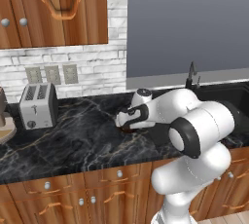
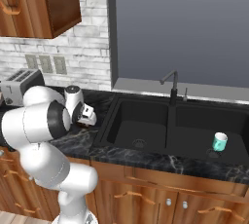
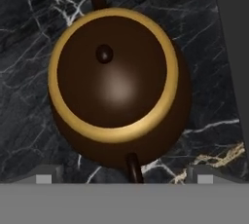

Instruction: Place the teapot in the left basin and the mug in the right basin of the sink.

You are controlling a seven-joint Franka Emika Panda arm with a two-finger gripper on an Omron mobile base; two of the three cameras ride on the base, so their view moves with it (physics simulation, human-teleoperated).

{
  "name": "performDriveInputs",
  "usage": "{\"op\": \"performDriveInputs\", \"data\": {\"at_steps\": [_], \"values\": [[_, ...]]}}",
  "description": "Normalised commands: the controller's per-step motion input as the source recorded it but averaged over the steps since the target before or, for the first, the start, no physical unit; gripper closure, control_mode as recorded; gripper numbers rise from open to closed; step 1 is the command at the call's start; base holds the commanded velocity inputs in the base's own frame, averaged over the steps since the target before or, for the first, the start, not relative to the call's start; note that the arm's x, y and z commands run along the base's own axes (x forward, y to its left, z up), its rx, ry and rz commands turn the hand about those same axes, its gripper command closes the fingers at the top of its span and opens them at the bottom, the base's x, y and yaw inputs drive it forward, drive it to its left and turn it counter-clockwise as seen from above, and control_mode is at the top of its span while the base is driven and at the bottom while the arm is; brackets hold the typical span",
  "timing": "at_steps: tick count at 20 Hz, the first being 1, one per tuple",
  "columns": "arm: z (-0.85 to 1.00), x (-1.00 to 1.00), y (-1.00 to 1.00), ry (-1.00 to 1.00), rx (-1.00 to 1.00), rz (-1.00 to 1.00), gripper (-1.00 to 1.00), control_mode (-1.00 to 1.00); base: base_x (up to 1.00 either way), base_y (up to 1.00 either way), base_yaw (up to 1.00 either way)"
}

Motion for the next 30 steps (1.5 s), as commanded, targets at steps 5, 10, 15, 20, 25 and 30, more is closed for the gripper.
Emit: {"op": "performDriveInputs", "data": {"at_steps": [5,10,15,20,25,30], "values": [[-0.06,0.13,0.00,0.00,0.00,0.00,-1.00,-1.00,0.00,0.00,0.00],[-0.09,0.09,0.08,0.00,0.00,0.00,-1.00,-1.00,0.00,0.00,0.00],[-0.08,0.04,0.29,0.00,0.00,0.00,-1.00,-1.00,0.00,0.00,0.00],[-0.06,0.00,0.33,0.00,0.00,0.00,1.00,-1.00,0.00,0.00,0.00],[-0.09,-0.12,0.01,0.00,0.00,0.00,1.00,-1.00,0.00,0.00,0.00],[-0.01,-0.38,0.00,-0.04,0.00,0.00,1.00,-1.00,0.00,0.00,0.00]]}}
